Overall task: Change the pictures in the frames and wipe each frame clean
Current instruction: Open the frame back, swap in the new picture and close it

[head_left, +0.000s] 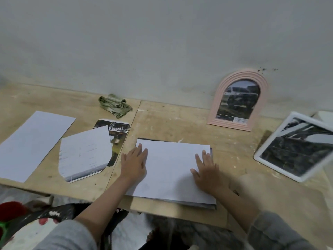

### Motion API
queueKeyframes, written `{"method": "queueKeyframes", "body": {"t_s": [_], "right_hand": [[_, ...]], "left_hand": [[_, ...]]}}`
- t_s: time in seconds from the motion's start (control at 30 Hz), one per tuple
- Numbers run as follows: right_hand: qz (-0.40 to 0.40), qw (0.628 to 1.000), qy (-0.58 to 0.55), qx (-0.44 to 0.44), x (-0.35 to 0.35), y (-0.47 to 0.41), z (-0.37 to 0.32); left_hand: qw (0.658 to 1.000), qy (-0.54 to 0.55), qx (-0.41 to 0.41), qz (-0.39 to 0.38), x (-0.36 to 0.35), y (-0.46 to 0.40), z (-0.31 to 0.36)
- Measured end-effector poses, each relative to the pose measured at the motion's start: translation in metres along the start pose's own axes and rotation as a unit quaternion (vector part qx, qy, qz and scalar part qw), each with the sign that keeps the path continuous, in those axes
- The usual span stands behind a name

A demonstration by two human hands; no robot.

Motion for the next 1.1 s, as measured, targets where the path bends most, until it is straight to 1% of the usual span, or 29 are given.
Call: {"method": "queueKeyframes", "body": {"t_s": [0.1, 0.33, 0.57, 0.7, 0.8, 0.9, 0.97, 1.03, 1.1], "right_hand": [[-0.009, 1.0, 0.027, -0.003, -0.004, 0.005, -0.003], [0.002, 0.999, 0.023, -0.028, -0.008, 0.021, -0.007], [0.009, 0.999, 0.01, -0.045, -0.008, 0.024, -0.008], [0.023, 0.999, -0.009, -0.037, -0.009, 0.025, -0.007], [0.055, 0.997, -0.049, -0.026, -0.003, 0.026, -0.003], [0.095, 0.99, -0.093, -0.035, 0.004, 0.036, 0.006], [0.125, 0.983, -0.125, -0.049, 0.008, 0.051, 0.018], [0.154, 0.973, -0.157, -0.066, 0.01, 0.072, 0.032], [0.178, 0.963, -0.178, -0.094, 0.014, 0.1, 0.054]], "left_hand": [[1.0, -0.008, -0.003, -0.018, -0.006, 0.001, -0.005], [0.999, -0.012, -0.03, -0.032, -0.015, 0.003, -0.013], [0.998, -0.045, -0.047, -0.019, -0.016, 0.002, -0.014], [0.997, -0.05, -0.045, -0.025, -0.013, 0.003, -0.01], [0.999, -0.039, -0.029, -0.019, -0.005, 0.007, 0.001], [1.0, -0.001, -0.008, -0.007, 0.007, 0.018, 0.02], [0.999, 0.04, -0.005, -0.009, 0.009, 0.031, 0.045], [0.995, 0.093, -0.009, -0.027, 0.001, 0.048, 0.074], [0.989, 0.136, -0.03, -0.046, -0.013, 0.068, 0.114]]}}
Point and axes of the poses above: each hand's wrist, its own y-axis away from the middle knuckle, its own x-axis out of the back of the hand, z = x × y, the point moved 6 cm from there along -y, towards the middle knuckle, and after that the axes turned 9 degrees about x, right-handed, at the moved point
